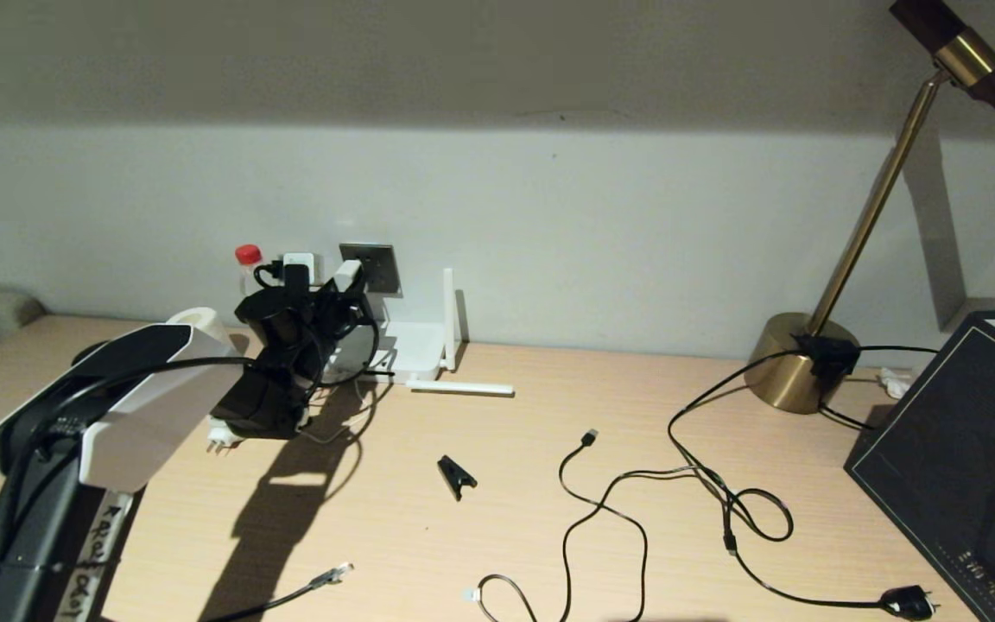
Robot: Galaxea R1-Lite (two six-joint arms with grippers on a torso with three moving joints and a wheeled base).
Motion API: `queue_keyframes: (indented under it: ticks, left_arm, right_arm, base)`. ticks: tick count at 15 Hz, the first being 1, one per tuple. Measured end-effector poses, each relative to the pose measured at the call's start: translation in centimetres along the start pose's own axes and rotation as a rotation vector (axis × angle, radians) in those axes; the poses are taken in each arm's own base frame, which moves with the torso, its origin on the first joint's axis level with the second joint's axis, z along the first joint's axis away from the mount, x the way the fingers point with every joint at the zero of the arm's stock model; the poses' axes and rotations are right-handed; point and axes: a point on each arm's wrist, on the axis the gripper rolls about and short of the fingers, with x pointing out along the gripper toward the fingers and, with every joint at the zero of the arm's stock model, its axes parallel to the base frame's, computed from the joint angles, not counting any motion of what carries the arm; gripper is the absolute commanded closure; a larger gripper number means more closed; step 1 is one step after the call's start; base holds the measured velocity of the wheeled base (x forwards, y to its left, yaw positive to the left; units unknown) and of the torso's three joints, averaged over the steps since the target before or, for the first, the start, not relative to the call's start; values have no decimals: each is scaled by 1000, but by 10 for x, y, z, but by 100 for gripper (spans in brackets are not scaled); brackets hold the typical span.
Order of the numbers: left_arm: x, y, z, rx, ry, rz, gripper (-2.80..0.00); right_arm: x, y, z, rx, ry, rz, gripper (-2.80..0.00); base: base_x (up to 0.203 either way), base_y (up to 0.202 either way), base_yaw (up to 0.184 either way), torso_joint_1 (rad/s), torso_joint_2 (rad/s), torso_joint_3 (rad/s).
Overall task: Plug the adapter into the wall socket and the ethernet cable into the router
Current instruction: Plug plug into socket
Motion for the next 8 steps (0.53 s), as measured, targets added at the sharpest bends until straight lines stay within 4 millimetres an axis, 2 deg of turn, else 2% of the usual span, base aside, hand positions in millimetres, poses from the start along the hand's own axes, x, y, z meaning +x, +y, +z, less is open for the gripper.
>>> queue_keyframes:
  ticks: [8]
  left_arm:
    - [0, -2, 0, -2, -1, -4, 0]
  right_arm:
    - [0, 0, 0, 0, 0, 0, 0]
  base:
    - [0, 0, 0, 0, 0, 0]
